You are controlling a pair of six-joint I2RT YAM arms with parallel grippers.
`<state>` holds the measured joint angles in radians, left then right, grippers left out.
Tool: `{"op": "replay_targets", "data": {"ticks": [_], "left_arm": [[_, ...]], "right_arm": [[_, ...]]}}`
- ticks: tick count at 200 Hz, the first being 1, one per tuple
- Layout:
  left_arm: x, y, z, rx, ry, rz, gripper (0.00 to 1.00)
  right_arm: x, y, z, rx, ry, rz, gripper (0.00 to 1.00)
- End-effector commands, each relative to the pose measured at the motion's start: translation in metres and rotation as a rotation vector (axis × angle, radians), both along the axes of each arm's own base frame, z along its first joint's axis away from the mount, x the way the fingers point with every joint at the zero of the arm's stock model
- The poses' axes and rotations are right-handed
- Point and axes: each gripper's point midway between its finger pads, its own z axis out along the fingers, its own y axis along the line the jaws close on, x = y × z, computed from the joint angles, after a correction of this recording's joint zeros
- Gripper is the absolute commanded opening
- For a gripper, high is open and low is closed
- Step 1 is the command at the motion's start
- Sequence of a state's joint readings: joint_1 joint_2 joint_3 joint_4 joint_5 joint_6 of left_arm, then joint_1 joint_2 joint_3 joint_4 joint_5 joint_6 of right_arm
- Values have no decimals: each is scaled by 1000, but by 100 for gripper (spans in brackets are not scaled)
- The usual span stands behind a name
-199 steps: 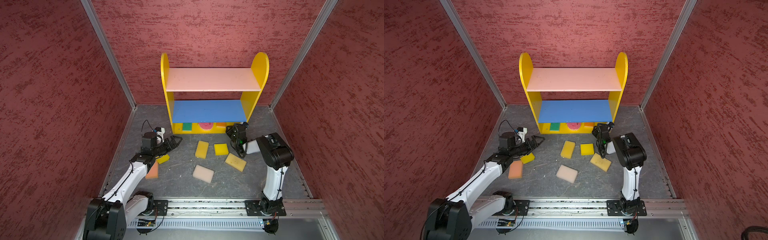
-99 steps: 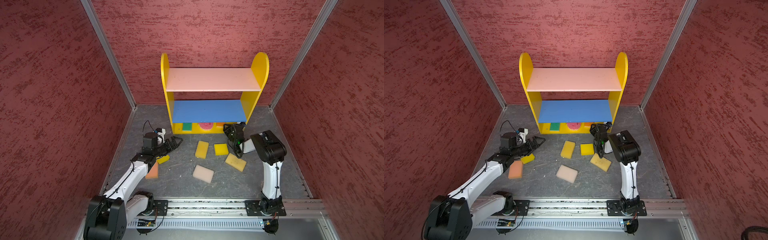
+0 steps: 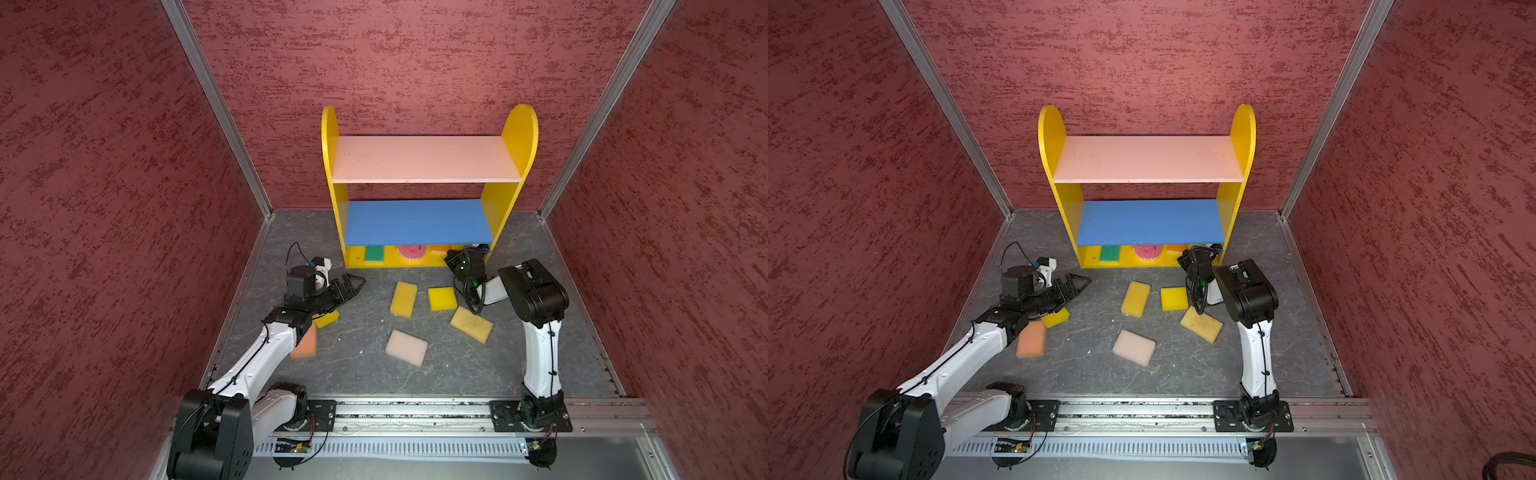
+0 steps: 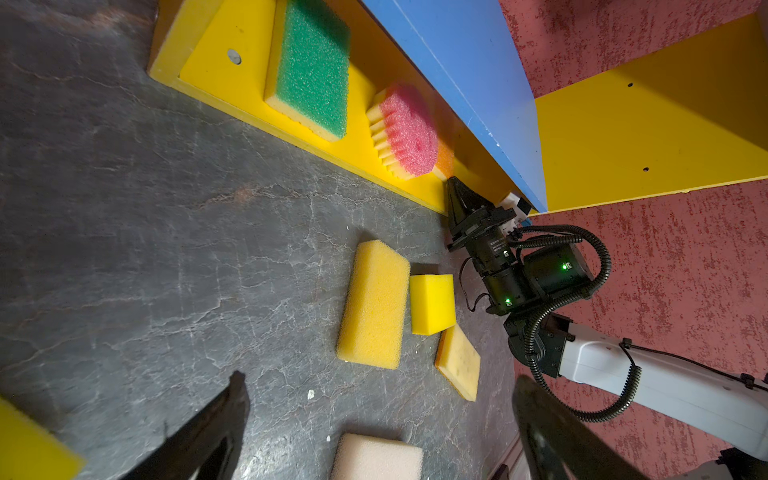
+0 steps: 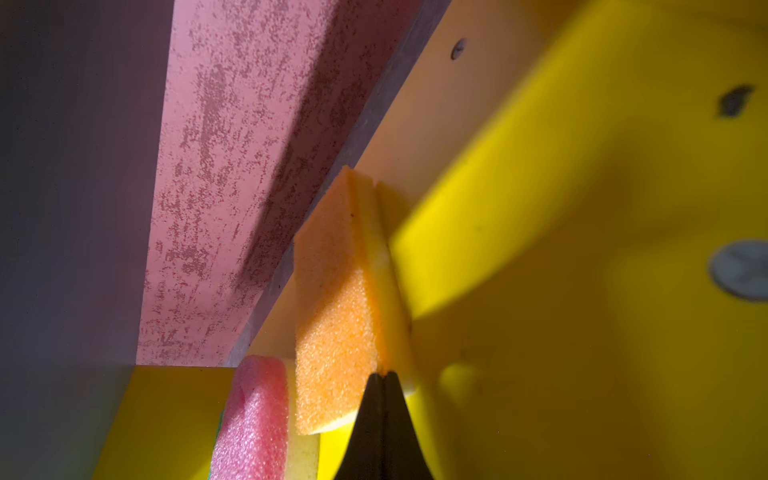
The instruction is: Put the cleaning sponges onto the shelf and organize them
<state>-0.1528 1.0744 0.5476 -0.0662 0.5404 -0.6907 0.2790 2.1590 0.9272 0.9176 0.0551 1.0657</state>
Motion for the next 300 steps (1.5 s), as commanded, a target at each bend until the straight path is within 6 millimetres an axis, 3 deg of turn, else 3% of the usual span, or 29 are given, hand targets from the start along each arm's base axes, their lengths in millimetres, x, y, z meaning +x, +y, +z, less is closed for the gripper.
{"op": "replay_targets", "data": {"ticks": [1,102,198,238,254,300], "left_arm": [[-1,-1,0,8,-17,-8,98],[-8,-2,8,0,-25,-5,98],[-7,-4,10,1,-23,-9,98],[-8,-4,11,3,-22,-7,98],[-8,-4,11,4,-23,-8,98],[-9,-4,16,-1,-30,-6,98]], "right_arm": [[-4,1,-1,6,21,2,0],[-35,-8,38,-21,-21,15,0],[-45,-7,15,-2,26,21,0],[-43,-6,15,0,19,26,0],[-45,-6,15,6,13,29,13],[-52,-10,14,12,16,15,15]]}}
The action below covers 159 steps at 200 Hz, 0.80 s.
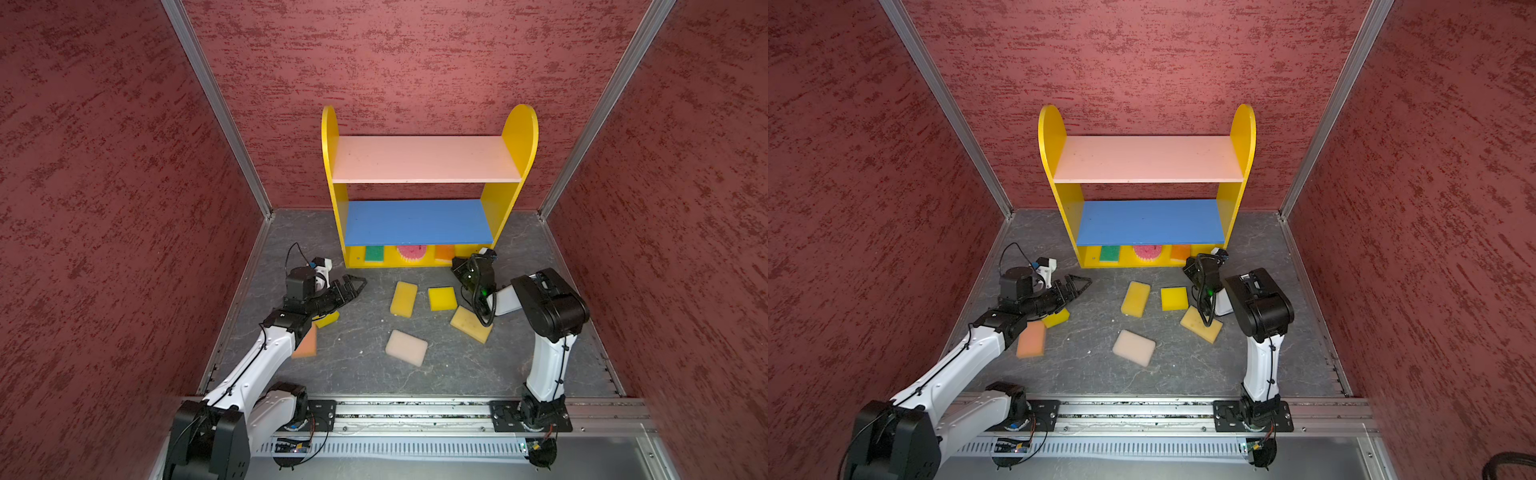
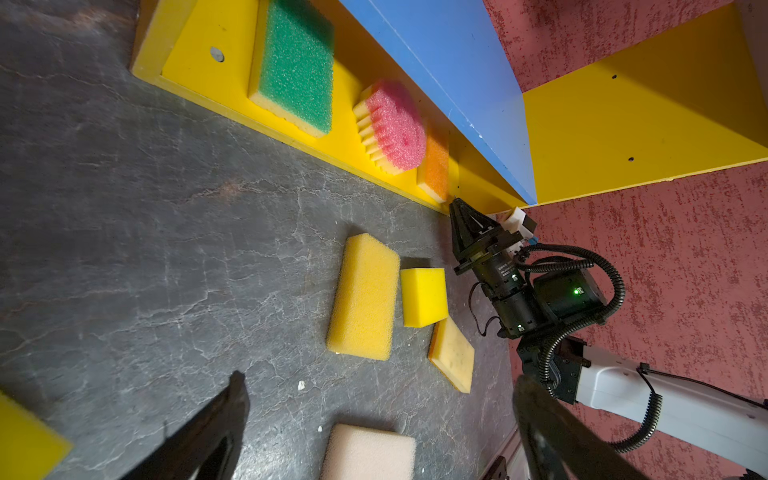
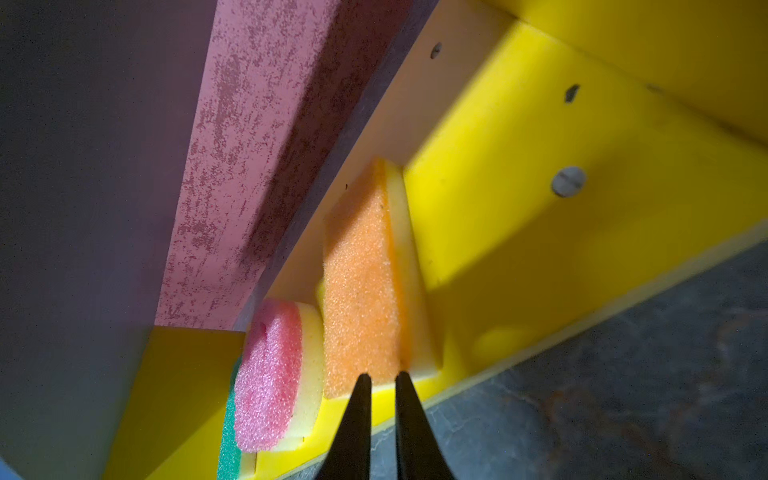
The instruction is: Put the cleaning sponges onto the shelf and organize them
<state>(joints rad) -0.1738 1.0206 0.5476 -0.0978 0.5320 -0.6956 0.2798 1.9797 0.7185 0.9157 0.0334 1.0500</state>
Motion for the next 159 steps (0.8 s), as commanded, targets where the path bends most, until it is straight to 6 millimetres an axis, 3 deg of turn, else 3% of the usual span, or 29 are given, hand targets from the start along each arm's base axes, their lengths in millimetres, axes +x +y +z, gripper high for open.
{"op": "replay_targets", "data": {"ticks": [1,61,100,131,159], "left_arm": [[-1,0,7,0,-12,7,98],[-9,-1,26,5,-40,3,99],[-22,0,46,32,-82,7,98],[-33,0,55,41,-97,13,98],[-44,-1,59,38,-104,22,98]], "right_arm": [[-3,0,3,29,-13,-12,15],[-16,-1,27,-6,-33,15,17],[-46,8,50,-141,-17,129,30],[-74,17,61,-301,12,219,34],[-84,17,53,-328,49,254,5]]}}
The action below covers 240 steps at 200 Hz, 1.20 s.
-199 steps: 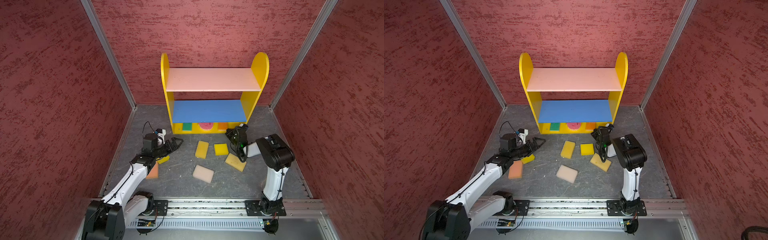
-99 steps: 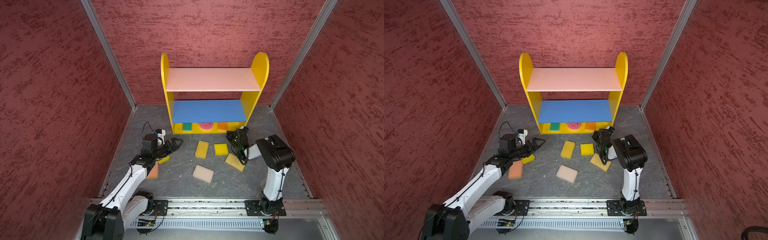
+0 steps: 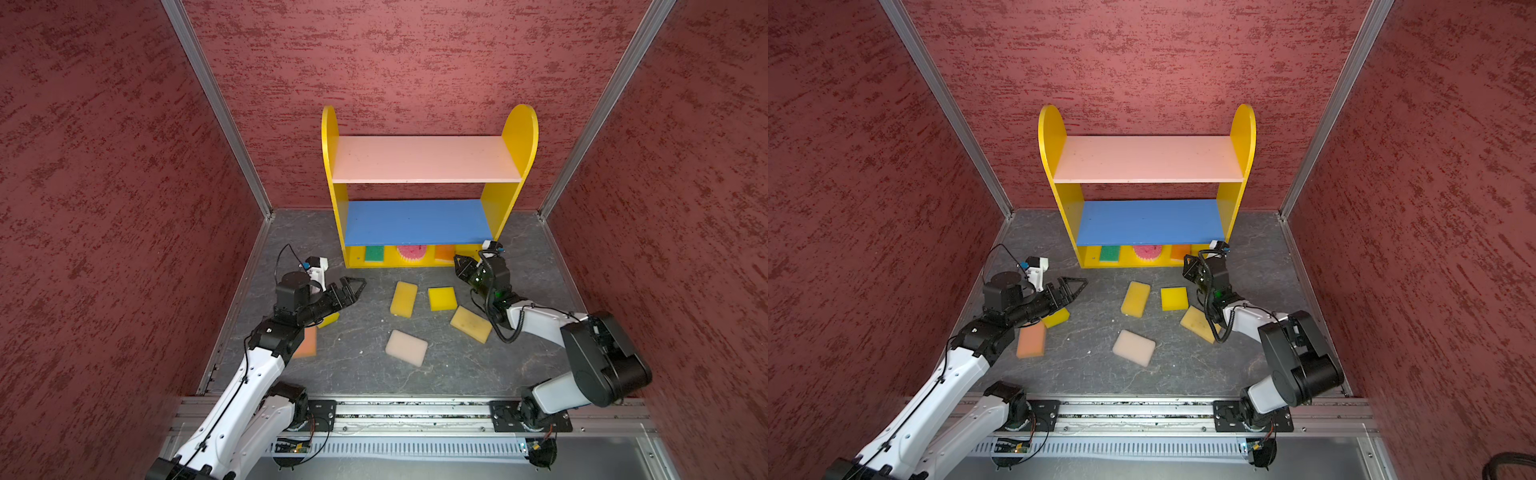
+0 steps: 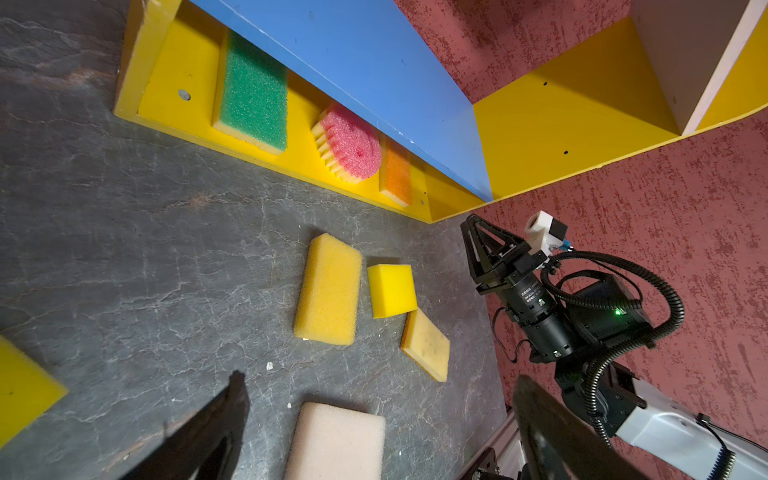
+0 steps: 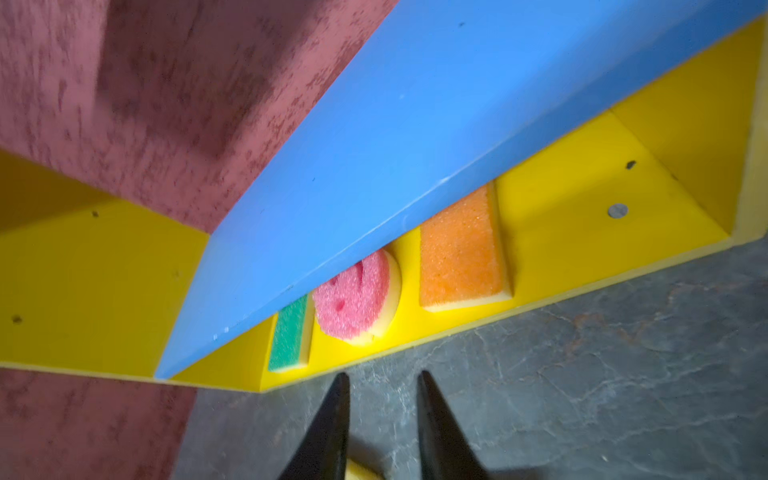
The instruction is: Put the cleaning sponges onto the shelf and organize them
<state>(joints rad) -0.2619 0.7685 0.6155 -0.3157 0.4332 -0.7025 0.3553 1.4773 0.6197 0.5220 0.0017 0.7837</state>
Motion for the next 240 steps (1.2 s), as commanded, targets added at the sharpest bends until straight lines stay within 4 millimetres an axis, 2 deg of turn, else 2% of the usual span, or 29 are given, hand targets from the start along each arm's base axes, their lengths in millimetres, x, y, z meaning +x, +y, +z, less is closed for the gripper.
{"op": "replay_targets", "data": {"ticks": [1,6,28,73,103,144,201,240], "left_arm": [[-8,3,5,15,1,23,98],[-10,2,5,13,1,23,98],[-20,2,4,8,1,31,96],[-41,9,-15,8,55,58,96],[-52,20,-19,27,62,90,97],[-53,25,-17,55,58,109,97],[-46,23,-15,67,58,105,97],[-45,24,-15,70,61,113,97]], "right_arm": [[-20,-4,-39,-115,125,43,4],[-20,-3,-41,-105,124,49,0],[-15,8,-55,-19,142,102,0],[7,23,-90,384,162,177,0],[17,23,-109,514,155,140,0],[24,10,-127,485,170,54,0],[35,-16,-128,374,172,-99,0],[50,-20,-127,352,160,-137,0]]}}
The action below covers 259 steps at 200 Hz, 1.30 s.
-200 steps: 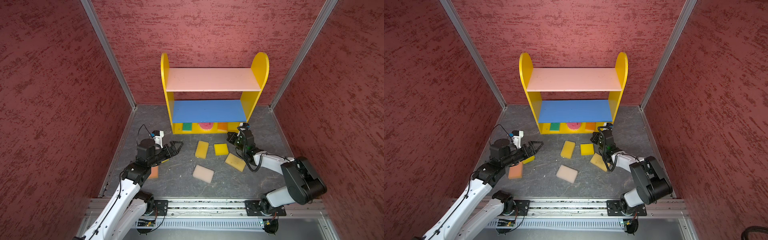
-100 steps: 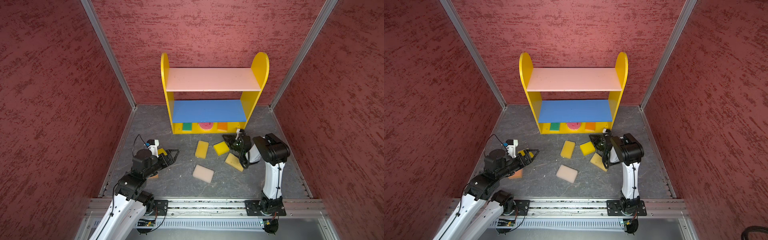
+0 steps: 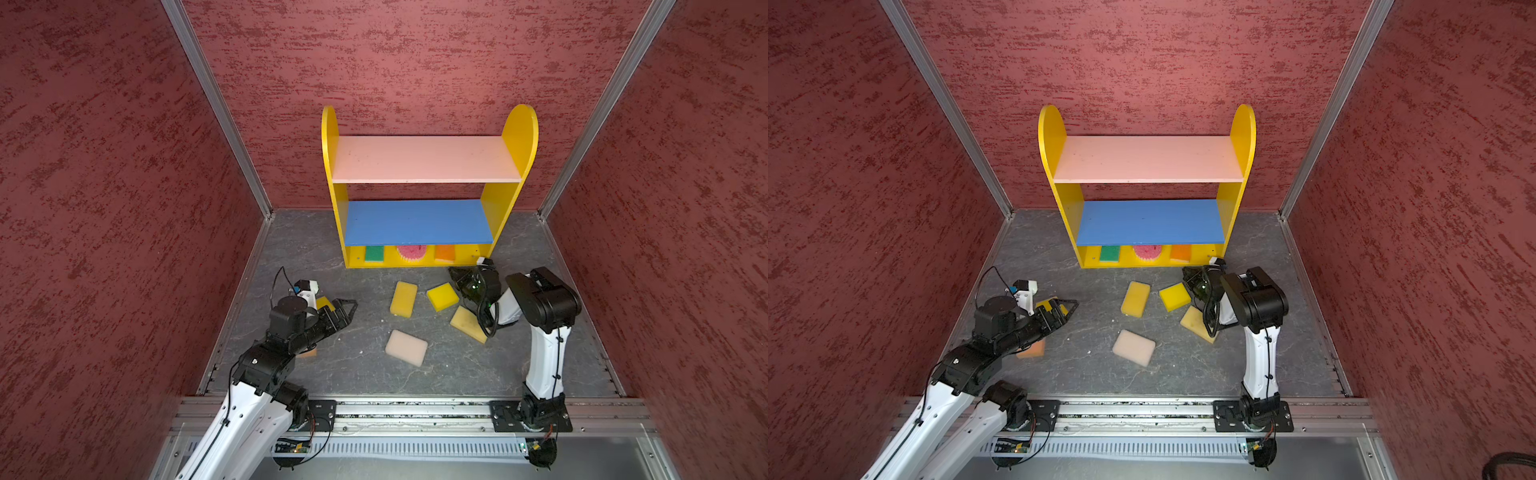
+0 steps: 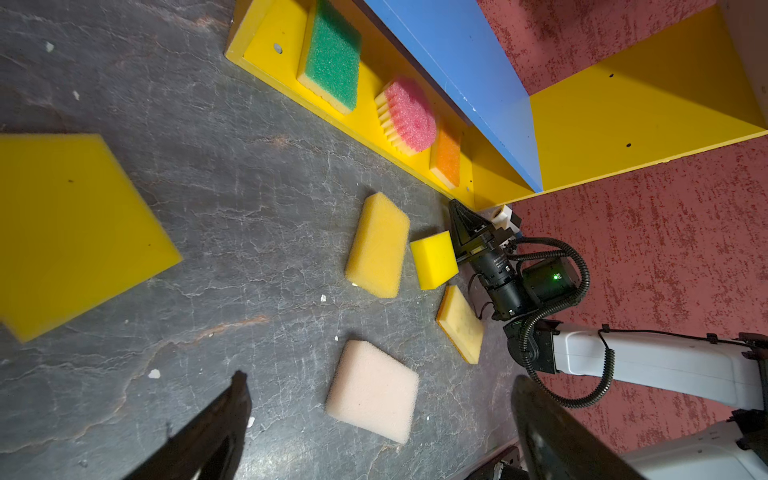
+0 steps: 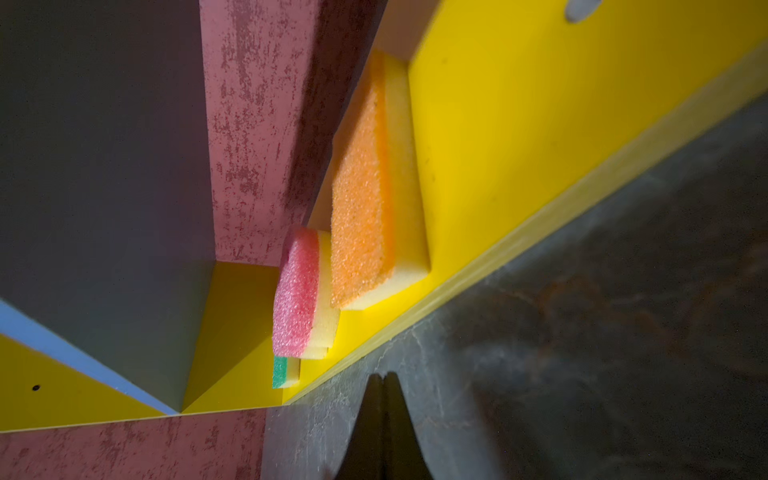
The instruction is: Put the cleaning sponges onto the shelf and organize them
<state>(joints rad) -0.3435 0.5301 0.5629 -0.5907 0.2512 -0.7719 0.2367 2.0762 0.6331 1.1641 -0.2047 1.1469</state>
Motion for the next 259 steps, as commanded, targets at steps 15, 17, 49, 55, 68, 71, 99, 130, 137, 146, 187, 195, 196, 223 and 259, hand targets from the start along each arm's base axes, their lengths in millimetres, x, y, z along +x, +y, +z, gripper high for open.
{"op": "replay_targets", "data": {"ticks": [15,17,49,55,68,71,99,130,137,146,187,195,196,223,259], "left_arm": [[3,1,12,12,-30,1,97],[3,1,11,13,-29,1,97],[3,1,9,13,-20,1,97],[3,1,10,12,-23,2,97],[3,1,8,12,-19,6,97],[3,1,8,12,-20,6,97],[3,2,7,15,-17,12,97],[5,1,5,18,-9,9,97],[5,1,4,16,-8,8,97],[5,0,5,15,-9,6,97],[5,0,4,16,-7,6,98],[6,0,5,14,-10,5,97],[6,0,5,14,-10,4,98],[7,-2,7,9,-16,-4,98],[9,-7,11,7,-31,-32,98]], "right_arm": [[11,-14,-21,-43,75,-92,0],[11,-14,-21,-43,75,-93,0],[17,-17,-25,-40,77,-124,0],[17,-18,-25,-41,76,-130,0],[18,-19,-27,-47,79,-137,0],[19,-20,-26,-48,78,-139,0],[23,-21,-26,-59,76,-150,0],[28,-21,-24,-64,70,-156,0],[28,-22,-26,-68,72,-158,0],[30,-23,-26,-69,71,-164,0],[25,-26,-25,-61,67,-179,0],[23,-25,-24,-64,66,-174,0],[23,-26,-23,-65,65,-174,0],[13,-24,-9,-108,47,-137,0],[-11,-21,27,-259,10,-70,0]]}}
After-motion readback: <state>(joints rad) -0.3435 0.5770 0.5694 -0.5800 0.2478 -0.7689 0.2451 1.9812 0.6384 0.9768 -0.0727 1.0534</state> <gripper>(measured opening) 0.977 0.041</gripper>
